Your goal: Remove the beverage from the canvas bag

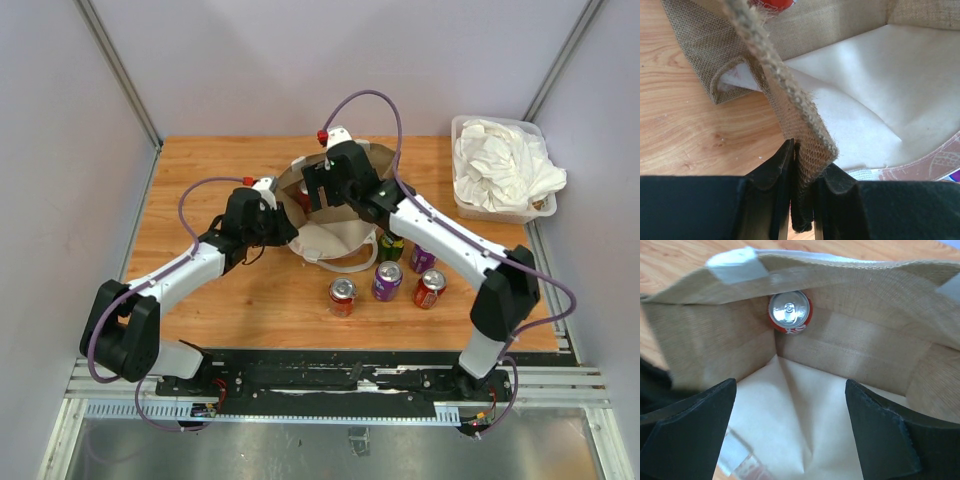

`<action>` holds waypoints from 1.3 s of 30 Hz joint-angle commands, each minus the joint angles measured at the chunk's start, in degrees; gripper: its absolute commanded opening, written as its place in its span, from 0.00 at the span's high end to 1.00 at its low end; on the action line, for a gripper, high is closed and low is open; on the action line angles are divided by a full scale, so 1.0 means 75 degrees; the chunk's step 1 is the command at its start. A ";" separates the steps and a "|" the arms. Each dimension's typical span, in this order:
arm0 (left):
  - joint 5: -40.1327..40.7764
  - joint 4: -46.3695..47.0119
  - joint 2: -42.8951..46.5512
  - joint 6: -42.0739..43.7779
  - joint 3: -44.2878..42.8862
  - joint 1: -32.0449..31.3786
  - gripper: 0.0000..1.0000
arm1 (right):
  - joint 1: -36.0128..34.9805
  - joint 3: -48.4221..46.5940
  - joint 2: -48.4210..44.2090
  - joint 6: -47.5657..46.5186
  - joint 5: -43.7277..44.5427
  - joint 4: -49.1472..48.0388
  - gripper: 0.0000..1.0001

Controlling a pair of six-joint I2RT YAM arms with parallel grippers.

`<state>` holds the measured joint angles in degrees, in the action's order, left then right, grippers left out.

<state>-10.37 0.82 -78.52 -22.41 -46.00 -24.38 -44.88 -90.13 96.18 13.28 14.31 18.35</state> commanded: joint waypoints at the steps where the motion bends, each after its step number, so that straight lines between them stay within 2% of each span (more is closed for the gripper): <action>1: -0.0073 -0.0222 0.0109 -0.0024 -0.0379 0.0034 0.77 | 0.0523 -0.0744 0.0904 0.0403 -0.0812 0.0112 0.10; 12: -0.0153 -0.0523 -0.0107 0.0073 -0.0782 0.0039 0.76 | 0.0810 -0.2215 0.2998 0.0414 -0.1537 -0.0517 0.05; 16: -0.0172 -0.0572 -0.0230 0.0128 -0.0871 0.0040 0.76 | 0.0817 -0.2698 0.3591 0.0394 -0.1459 -0.0454 0.01; 23: -0.0234 -0.0595 -0.0375 0.0174 -0.0968 0.0038 0.76 | 0.0892 -0.3035 0.4189 0.0314 -0.1174 -0.0420 0.02; 31: -0.0234 -0.0659 -0.0427 0.0216 -0.0998 0.0038 0.76 | 0.1025 -0.3248 0.4774 0.0345 -0.1455 -0.0546 0.01; 39: -0.0186 -0.0743 -0.0440 0.0241 -0.0989 0.0038 0.76 | 0.1073 -0.4107 0.5613 0.0488 -0.1832 -0.0201 0.00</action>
<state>-10.31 -2.61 -81.06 -21.37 -52.62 -24.05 -37.50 -118.21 133.78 15.77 2.50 14.13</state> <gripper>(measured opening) 0.244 0.987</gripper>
